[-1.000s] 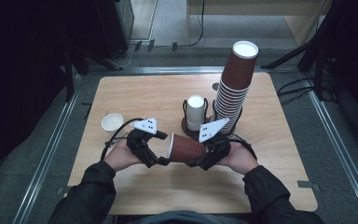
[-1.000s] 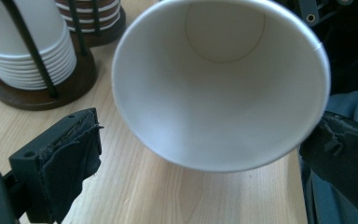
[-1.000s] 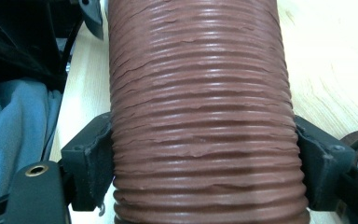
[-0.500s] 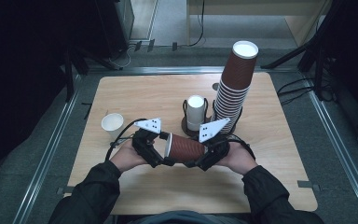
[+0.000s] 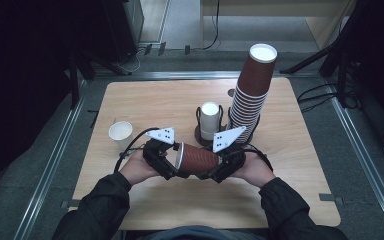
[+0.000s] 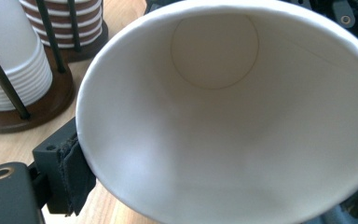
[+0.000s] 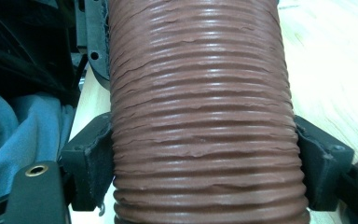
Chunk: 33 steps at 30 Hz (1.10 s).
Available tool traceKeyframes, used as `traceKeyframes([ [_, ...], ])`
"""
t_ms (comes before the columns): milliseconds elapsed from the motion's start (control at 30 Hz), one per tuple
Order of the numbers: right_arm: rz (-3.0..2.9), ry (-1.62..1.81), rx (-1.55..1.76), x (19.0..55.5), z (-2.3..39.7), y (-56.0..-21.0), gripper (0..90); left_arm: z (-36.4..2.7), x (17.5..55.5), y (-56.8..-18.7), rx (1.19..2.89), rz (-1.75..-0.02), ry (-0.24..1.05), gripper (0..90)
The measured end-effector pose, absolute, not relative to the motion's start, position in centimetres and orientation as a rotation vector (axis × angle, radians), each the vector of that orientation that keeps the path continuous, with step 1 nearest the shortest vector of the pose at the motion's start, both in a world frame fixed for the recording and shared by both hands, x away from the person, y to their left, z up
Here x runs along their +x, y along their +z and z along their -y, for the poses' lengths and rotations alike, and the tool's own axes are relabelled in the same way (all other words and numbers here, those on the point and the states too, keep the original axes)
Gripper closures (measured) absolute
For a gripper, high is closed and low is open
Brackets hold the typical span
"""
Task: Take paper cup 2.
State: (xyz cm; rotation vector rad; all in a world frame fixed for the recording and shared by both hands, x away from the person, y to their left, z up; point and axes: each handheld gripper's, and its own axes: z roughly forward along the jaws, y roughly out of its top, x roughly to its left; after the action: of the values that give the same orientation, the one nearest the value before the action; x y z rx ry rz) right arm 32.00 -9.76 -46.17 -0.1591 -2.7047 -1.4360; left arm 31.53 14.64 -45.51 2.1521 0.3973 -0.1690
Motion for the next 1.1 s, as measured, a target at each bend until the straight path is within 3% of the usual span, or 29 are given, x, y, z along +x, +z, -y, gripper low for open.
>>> traceKeyframes([
  [533,2.697,-1.389,-0.189,32.0,9.6,-46.4,18.9,-14.5,31.5,-45.3,2.209,-0.413,-0.182,9.3],
  [1100,2.722,-1.345,-0.261,32.4,10.3,-46.7,17.9,-17.3,31.8,-43.9,2.254,-0.442,-0.123,9.3],
])
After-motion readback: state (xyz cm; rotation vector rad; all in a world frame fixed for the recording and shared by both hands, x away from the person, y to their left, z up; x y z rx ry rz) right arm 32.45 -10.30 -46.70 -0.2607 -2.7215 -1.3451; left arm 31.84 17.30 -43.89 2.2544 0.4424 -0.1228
